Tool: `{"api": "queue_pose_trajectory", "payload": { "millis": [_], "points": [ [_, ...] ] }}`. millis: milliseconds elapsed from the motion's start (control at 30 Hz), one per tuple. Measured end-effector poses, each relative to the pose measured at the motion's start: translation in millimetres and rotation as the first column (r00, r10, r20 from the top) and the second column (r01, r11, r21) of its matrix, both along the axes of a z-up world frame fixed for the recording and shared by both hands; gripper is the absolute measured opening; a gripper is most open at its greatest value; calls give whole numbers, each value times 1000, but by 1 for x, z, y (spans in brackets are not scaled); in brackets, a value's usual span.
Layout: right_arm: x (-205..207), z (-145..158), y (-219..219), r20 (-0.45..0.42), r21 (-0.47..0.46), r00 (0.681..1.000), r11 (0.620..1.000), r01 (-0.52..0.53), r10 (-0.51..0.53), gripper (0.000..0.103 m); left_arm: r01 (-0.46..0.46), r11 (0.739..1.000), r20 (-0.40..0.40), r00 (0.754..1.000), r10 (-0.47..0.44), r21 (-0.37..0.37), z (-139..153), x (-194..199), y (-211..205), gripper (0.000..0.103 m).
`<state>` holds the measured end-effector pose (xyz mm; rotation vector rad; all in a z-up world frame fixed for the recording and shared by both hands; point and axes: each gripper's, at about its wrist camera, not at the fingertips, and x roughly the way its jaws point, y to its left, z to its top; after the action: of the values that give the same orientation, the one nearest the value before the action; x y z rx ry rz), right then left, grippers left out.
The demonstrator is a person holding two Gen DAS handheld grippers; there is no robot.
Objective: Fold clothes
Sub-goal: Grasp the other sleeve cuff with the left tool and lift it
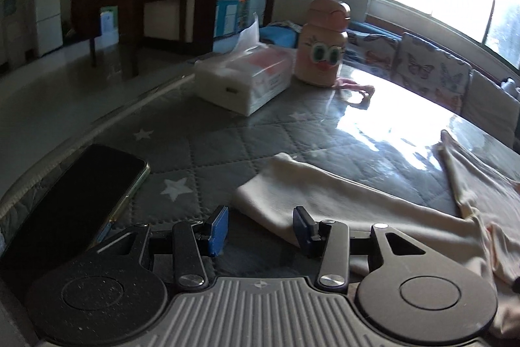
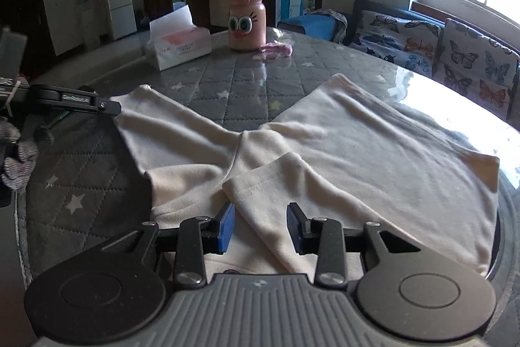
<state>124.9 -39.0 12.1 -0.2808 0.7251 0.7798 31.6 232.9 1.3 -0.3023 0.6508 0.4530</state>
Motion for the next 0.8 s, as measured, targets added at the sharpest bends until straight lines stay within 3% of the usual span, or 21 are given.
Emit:
{"api": "queue_pose_trajectory", "payload": {
  "millis": [100,167,267,400,533,633,800],
  "points": [
    [-2,5,-6,5,11,1000,1000,5,-5,35,-16,1000,-1,1000,16,6,0,4,4,40],
    [-5,7,-10,6,20,1000,1000,9,-10,35,-24,1000,-2,1000,24,9,0,6,6,25],
    [-8,9,-15,6,32,1000,999,18,-19,35,-33,999,2,999,33,-5,-1,11,11,10],
    [-11,13,-29,9,51,999,998,46,-47,35,-35,999,34,999,36,-29,12,15,9,6],
    [-12,15,-45,9,68,996,994,87,-88,35,54,998,119,992,-52,-15,46,18,-20,5],
    [-12,17,-58,6,79,992,989,123,-124,35,156,988,186,971,-152,-7,73,22,-51,5],
    [-14,18,-84,-3,107,982,976,189,-189,35,335,942,266,906,-329,24,107,37,-113,5]
  ]
}}
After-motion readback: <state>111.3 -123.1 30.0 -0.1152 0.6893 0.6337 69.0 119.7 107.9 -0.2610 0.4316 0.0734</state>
